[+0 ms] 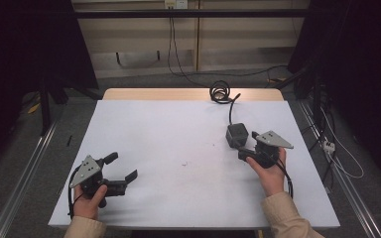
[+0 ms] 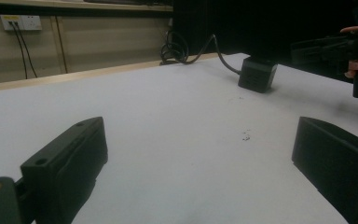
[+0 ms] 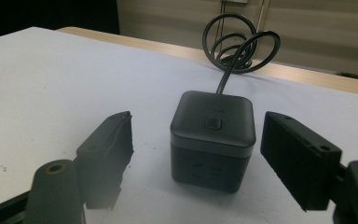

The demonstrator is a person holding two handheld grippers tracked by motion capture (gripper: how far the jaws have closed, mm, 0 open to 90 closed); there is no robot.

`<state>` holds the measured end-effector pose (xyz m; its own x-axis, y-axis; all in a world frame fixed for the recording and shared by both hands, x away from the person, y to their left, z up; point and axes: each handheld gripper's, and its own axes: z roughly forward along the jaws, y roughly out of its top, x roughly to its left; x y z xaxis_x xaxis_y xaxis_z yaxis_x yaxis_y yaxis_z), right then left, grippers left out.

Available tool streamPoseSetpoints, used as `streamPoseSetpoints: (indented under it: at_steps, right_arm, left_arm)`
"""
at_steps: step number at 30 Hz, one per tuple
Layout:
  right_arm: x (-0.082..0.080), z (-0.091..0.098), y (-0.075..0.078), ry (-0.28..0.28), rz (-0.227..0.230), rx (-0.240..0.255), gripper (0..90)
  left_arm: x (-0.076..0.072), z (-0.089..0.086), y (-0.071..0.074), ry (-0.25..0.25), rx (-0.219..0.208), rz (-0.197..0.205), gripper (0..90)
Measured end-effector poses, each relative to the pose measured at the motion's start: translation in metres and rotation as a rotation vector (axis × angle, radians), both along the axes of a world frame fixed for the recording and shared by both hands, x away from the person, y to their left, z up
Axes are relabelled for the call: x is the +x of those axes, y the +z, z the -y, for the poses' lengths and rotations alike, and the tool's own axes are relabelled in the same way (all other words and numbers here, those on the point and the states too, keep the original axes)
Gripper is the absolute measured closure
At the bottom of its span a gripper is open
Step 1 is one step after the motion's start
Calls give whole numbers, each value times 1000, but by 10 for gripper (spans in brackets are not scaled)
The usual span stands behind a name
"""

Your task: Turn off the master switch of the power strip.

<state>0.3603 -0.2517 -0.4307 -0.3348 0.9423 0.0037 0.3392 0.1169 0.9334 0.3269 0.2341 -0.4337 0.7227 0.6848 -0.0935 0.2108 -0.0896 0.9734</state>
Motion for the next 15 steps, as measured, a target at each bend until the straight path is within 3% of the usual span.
streamPoseSetpoints:
  at_steps: [15]
  right_arm:
    - [10,0,1,3,-18,7,327]
  left_arm:
    - [0,0,0,-5,5,-2,32]
